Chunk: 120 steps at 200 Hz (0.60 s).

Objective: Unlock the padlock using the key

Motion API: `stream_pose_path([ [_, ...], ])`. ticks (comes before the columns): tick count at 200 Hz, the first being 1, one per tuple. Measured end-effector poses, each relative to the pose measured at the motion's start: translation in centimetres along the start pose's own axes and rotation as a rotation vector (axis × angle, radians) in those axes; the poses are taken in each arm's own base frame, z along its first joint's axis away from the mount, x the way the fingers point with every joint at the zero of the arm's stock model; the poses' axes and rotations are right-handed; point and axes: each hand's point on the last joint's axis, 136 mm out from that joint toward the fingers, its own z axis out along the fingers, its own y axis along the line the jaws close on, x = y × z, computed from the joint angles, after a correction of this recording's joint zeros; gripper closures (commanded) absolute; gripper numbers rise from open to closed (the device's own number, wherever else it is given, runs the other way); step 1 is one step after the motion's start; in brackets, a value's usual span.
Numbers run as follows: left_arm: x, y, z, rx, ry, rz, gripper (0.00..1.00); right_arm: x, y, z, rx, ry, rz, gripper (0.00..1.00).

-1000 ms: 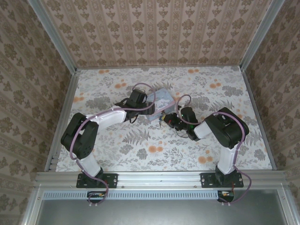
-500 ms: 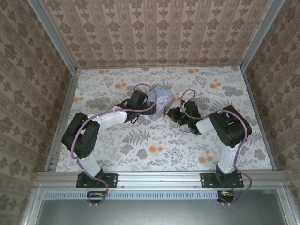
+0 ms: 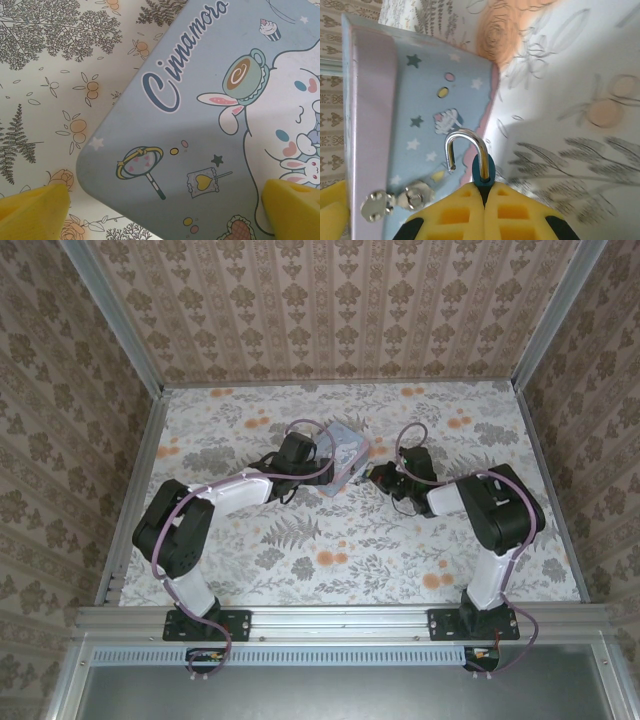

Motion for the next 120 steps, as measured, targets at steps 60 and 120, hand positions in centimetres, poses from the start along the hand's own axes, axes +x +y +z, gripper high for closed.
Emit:
stream_pose_path([
  [60,0.6,0.3,-1.4,0.04,0.064,-0.017,0.0,0.2,-4.0,-4.6,0.057,-0.05,0.058,0.85],
  [120,-3.5,1.4,-6.1,0.128,-0.022,-0.121,0.0,-2.2,-7.5,-10.7,0.092,-0.184,0.146,0.43],
])
